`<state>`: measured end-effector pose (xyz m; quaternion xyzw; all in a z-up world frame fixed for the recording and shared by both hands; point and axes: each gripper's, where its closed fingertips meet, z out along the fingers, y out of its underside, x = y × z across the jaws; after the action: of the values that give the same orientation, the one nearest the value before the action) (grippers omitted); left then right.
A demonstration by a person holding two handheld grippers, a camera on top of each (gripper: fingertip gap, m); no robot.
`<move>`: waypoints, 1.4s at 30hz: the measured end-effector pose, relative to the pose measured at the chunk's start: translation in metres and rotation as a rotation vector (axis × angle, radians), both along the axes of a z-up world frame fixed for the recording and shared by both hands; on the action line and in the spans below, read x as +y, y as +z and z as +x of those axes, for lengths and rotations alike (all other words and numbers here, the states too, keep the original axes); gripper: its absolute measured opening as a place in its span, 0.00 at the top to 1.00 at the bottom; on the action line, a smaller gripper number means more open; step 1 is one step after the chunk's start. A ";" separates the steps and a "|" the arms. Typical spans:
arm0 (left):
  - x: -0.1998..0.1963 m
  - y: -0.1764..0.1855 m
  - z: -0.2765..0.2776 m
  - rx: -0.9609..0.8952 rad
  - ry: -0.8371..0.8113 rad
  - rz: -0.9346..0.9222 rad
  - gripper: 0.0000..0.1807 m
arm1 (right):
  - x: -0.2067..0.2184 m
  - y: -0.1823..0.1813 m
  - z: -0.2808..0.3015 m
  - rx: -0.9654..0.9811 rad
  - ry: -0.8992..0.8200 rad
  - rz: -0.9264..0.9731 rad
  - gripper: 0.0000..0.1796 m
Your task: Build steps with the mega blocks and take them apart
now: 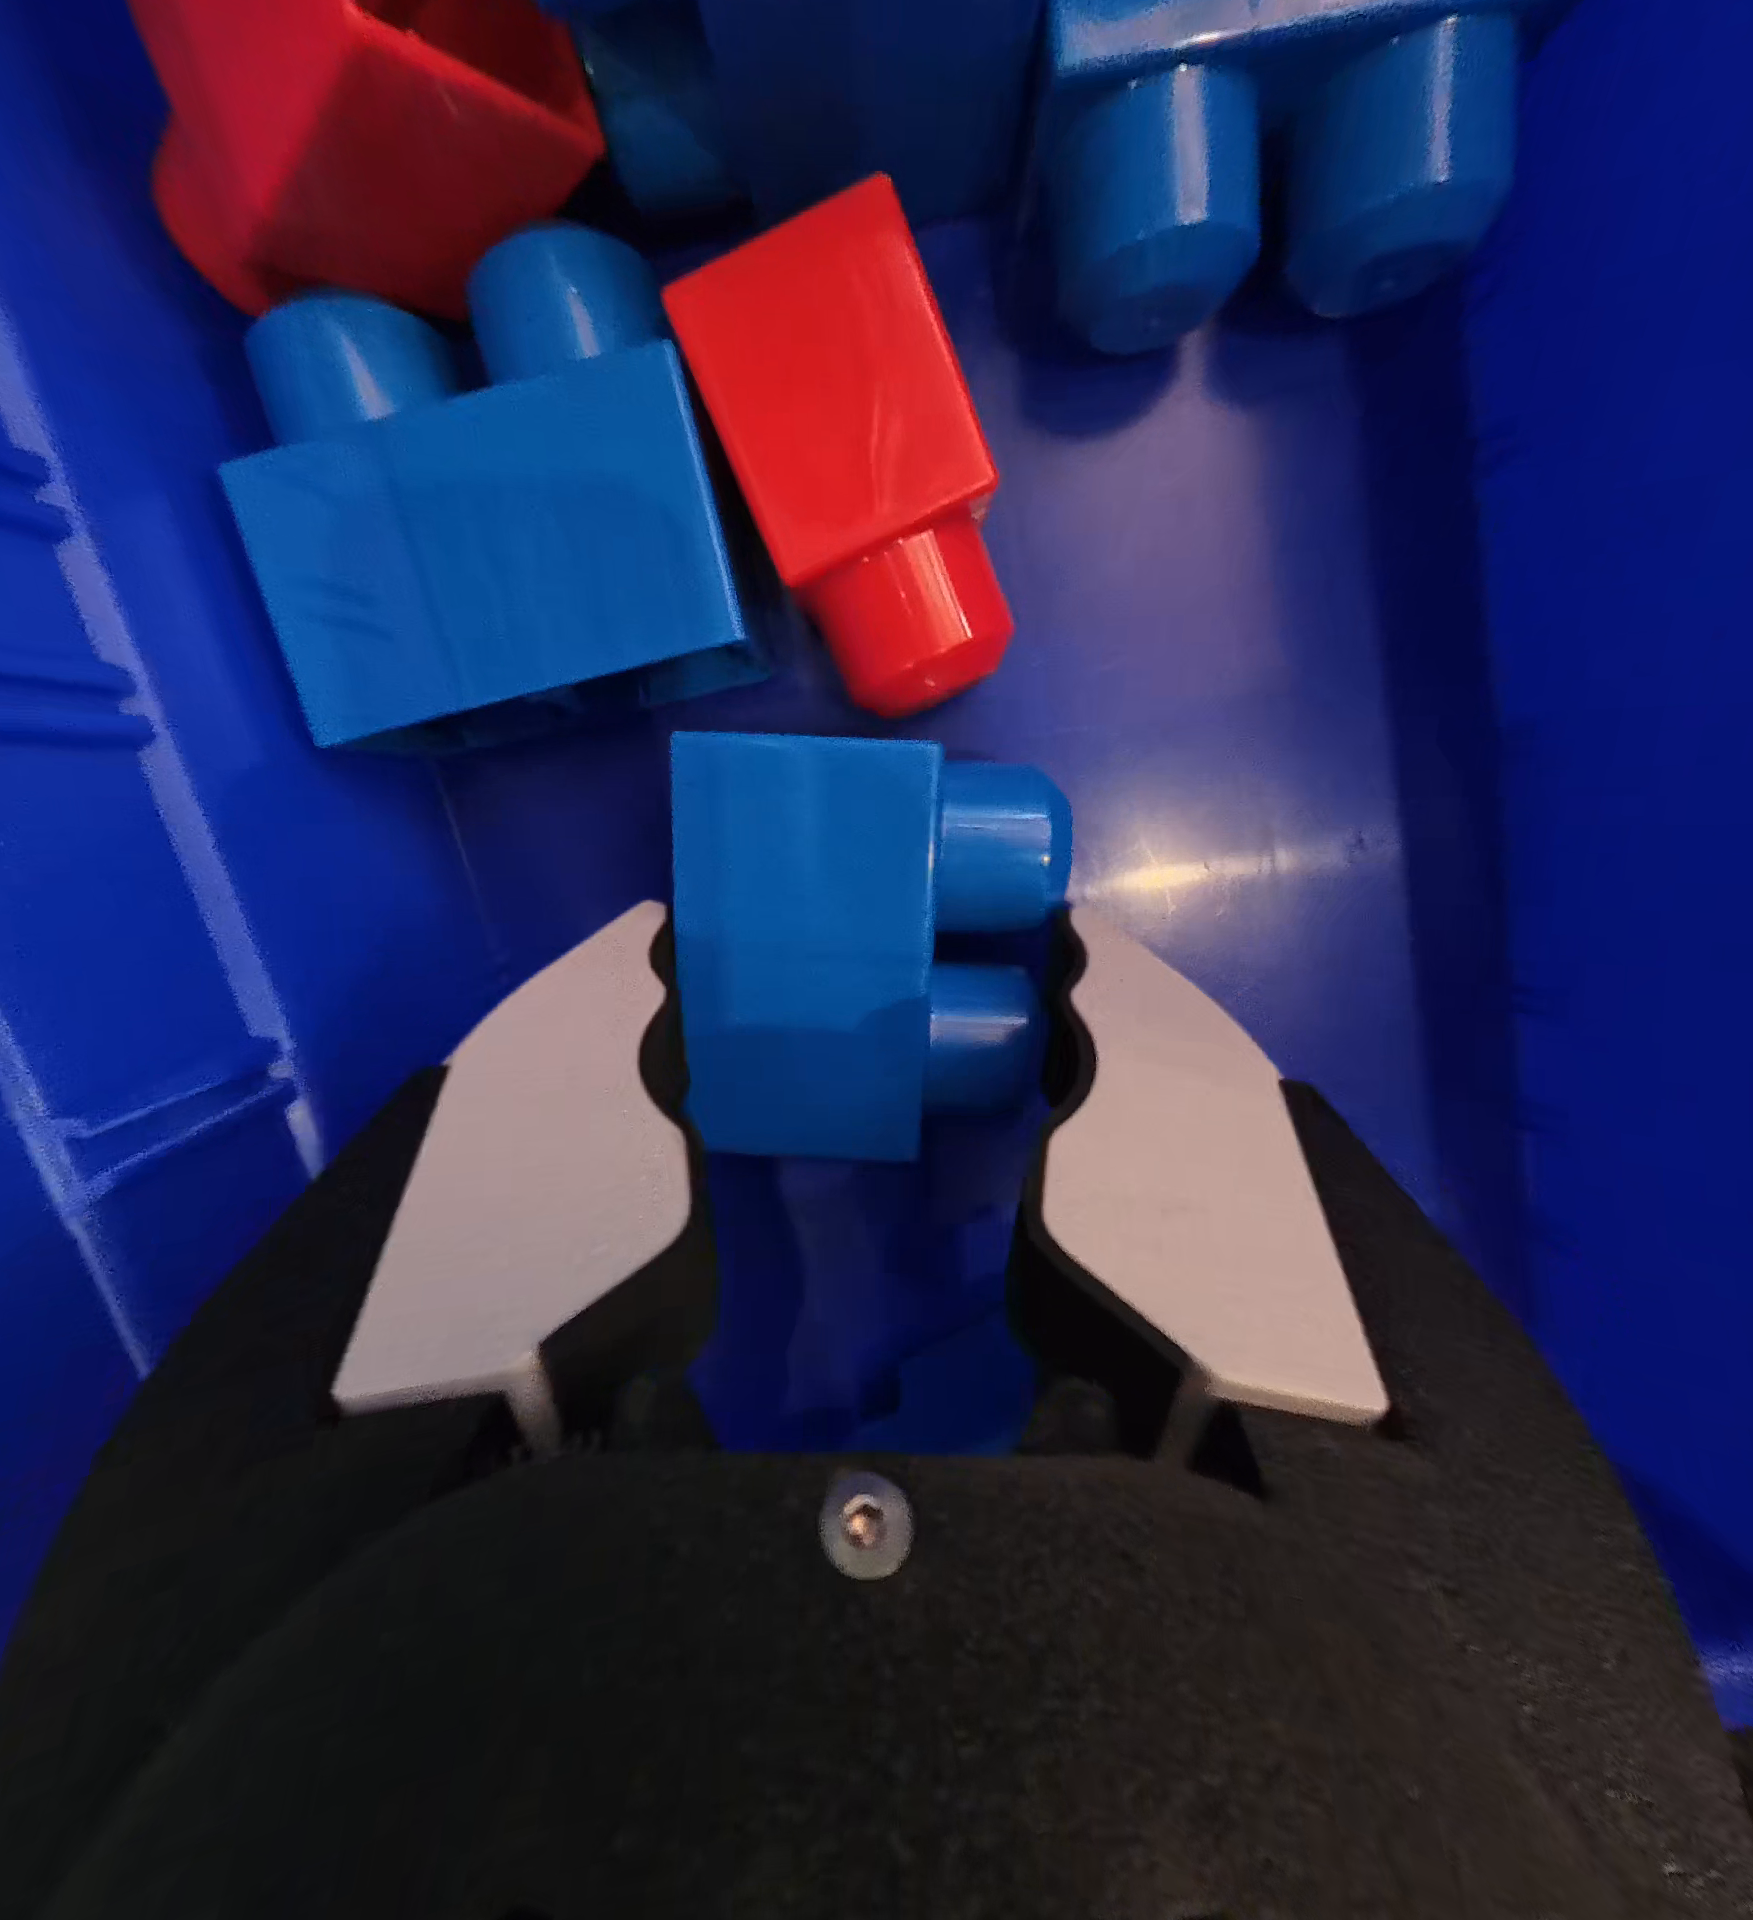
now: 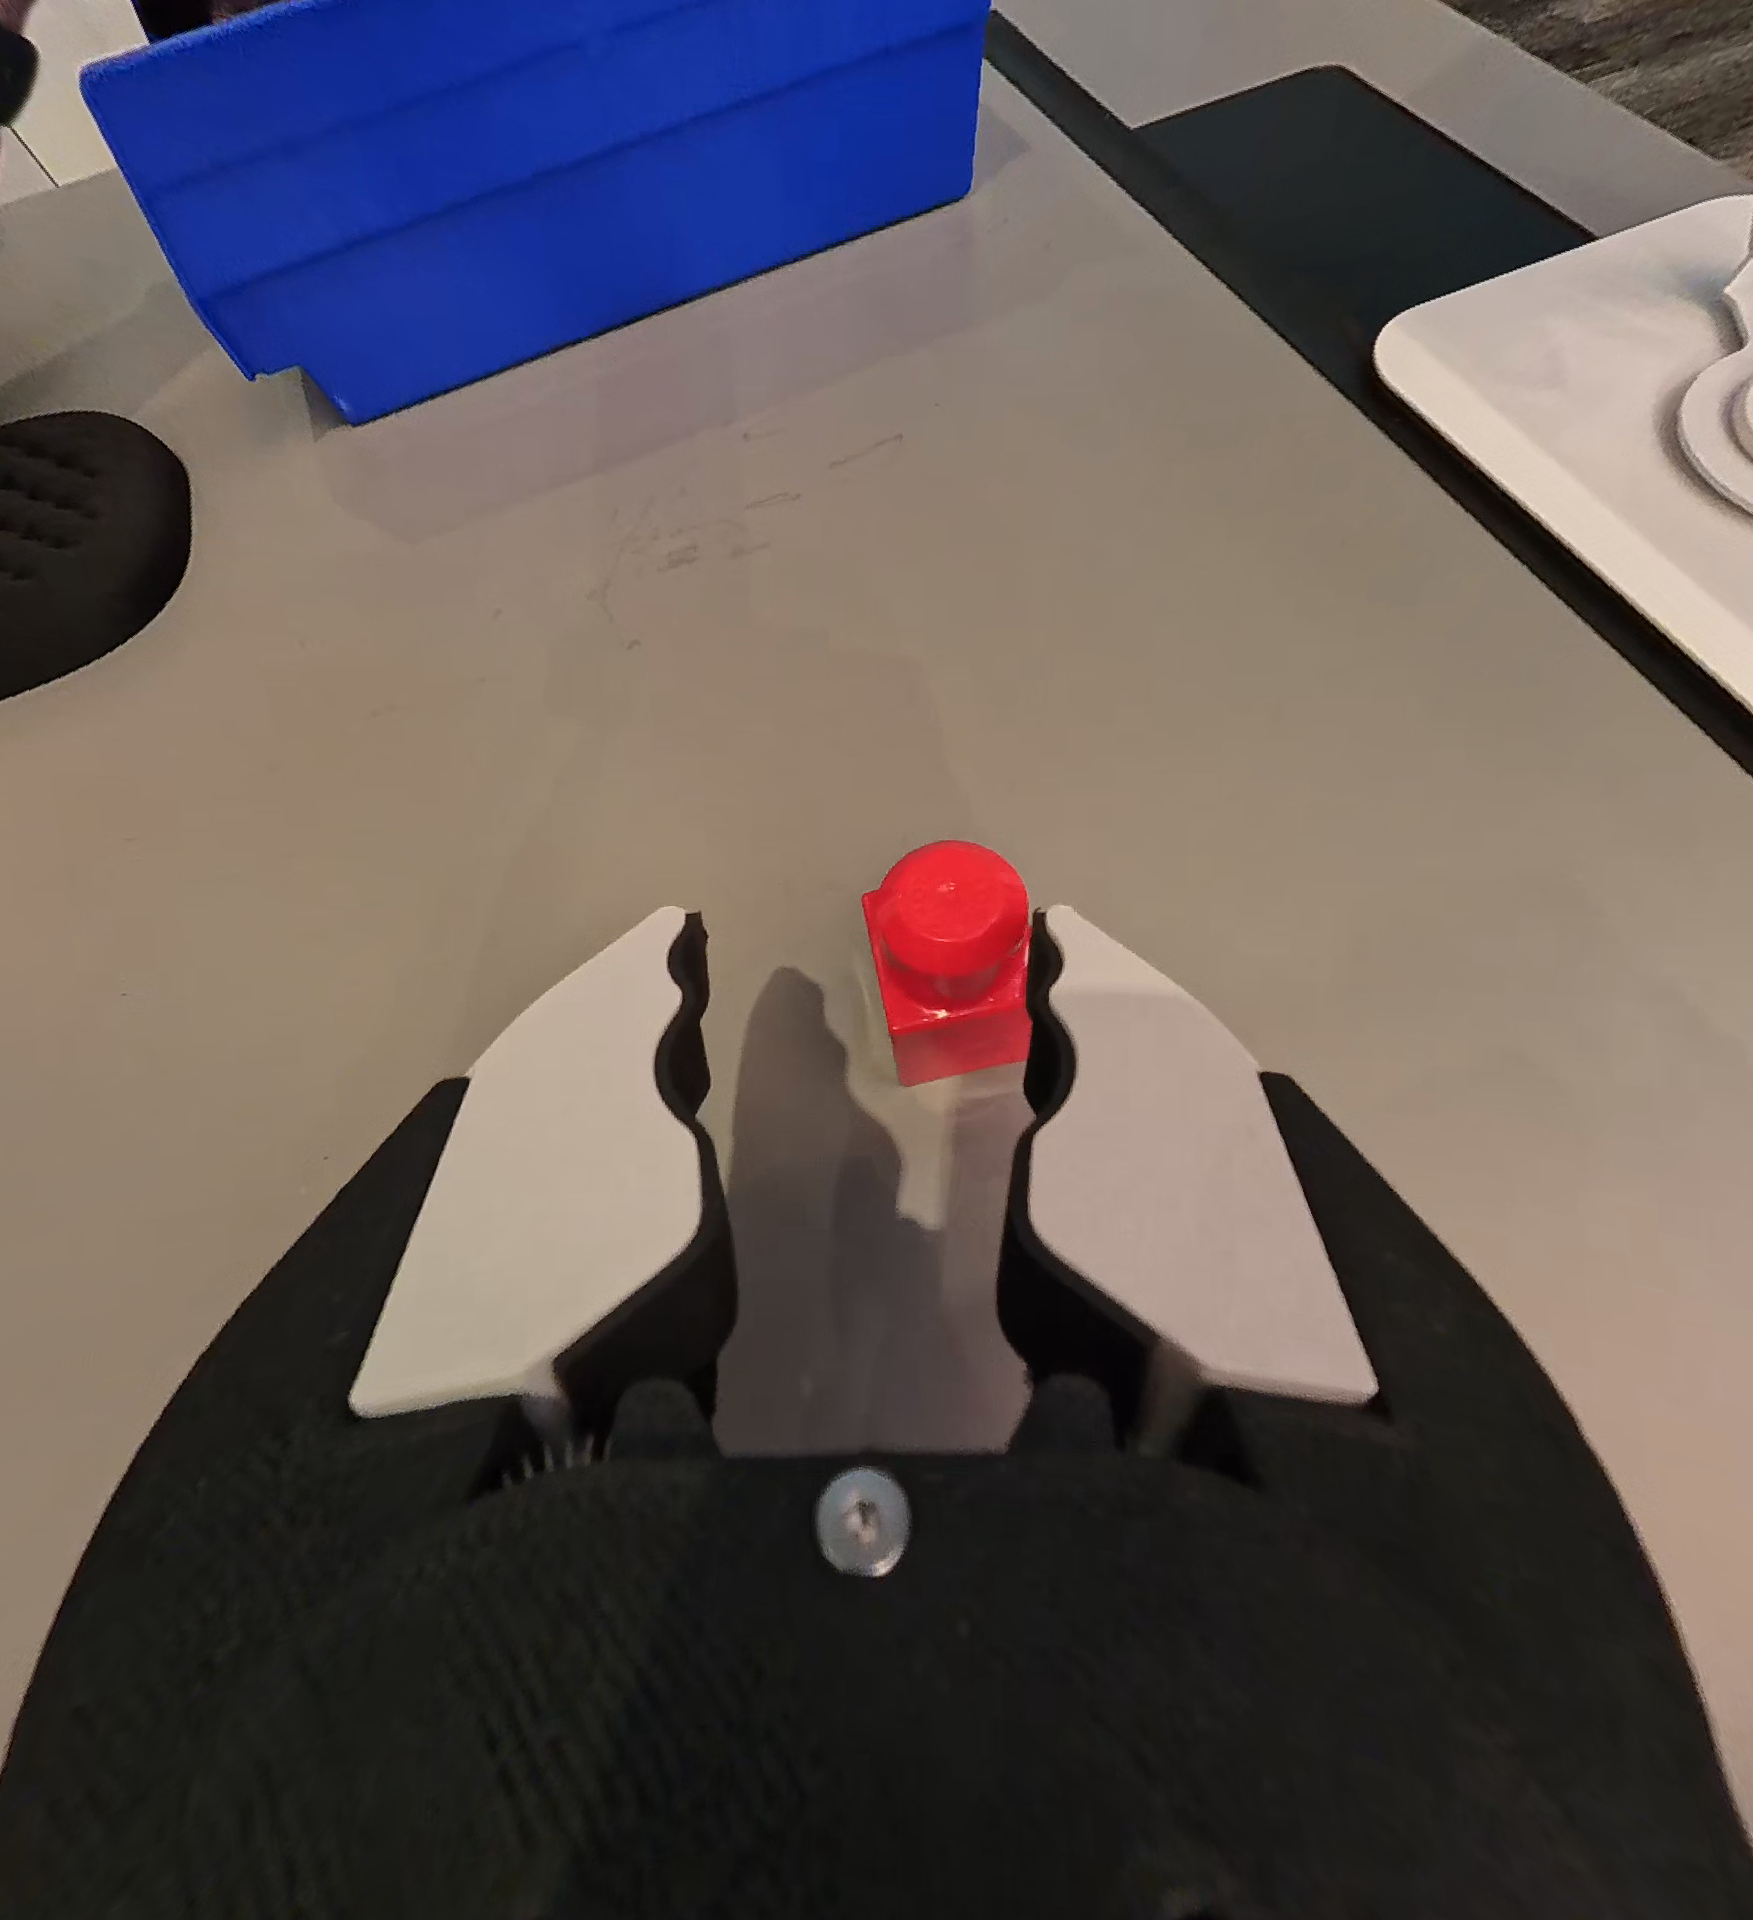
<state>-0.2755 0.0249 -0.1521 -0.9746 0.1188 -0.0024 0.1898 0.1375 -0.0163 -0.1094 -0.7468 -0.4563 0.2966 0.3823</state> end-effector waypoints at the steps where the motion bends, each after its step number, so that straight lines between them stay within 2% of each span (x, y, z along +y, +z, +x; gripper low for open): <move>1: 0.000 0.000 0.000 0.000 -0.003 -0.005 0.63 | 0.000 0.000 0.000 0.000 0.000 0.000 0.67; 5: -0.005 0.000 0.004 0.004 -0.035 -0.033 0.63 | -0.001 -0.002 0.000 -0.005 0.001 -0.003 0.67; 8: -0.008 0.007 0.010 -0.059 -0.033 -0.043 0.63 | 0.000 -0.002 0.000 -0.005 -0.002 -0.003 0.67; 13: -0.013 0.060 0.029 -0.250 -0.035 0.075 0.63 | 0.003 0.009 0.001 0.017 -0.018 0.047 0.67; 17: -0.034 0.139 0.108 -0.526 -0.263 0.208 0.63 | -0.008 0.040 -0.007 0.058 0.058 0.235 0.66; 20: -0.070 0.165 0.179 -0.635 -0.526 0.155 0.63 | -0.041 0.068 -0.021 0.092 0.222 0.427 0.66; 26: -0.140 0.156 0.291 -0.757 -0.957 -0.114 0.63 | -0.104 0.094 -0.048 0.056 0.425 0.753 0.66; 30: -0.174 0.137 0.330 -0.791 -1.120 -0.276 0.63 | -0.129 0.102 -0.057 0.052 0.487 0.902 0.66; 34: -0.199 0.123 0.349 -0.795 -1.231 -0.391 0.63 | -0.142 0.098 -0.061 0.029 0.540 0.960 0.67; 36: -0.206 0.118 0.354 -0.782 -1.261 -0.414 0.63 | -0.146 0.093 -0.063 0.002 0.569 0.980 0.72; 37: -0.208 0.118 0.355 -0.784 -1.276 -0.422 0.63 | -0.149 0.091 -0.063 -0.003 0.590 0.980 0.78; 39: -0.207 0.119 0.355 -0.786 -1.312 -0.395 0.63 | -0.152 0.091 -0.062 -0.003 0.606 0.972 0.79; 42: -0.194 0.140 0.359 -0.857 -1.342 -0.224 0.63 | -0.147 0.101 -0.058 0.018 0.575 0.963 0.80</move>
<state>0.0835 -0.1690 -0.0124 -0.6229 0.5950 -0.5019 0.0780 0.0800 -0.1631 -0.0084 -0.3306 -0.7222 0.1535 0.5879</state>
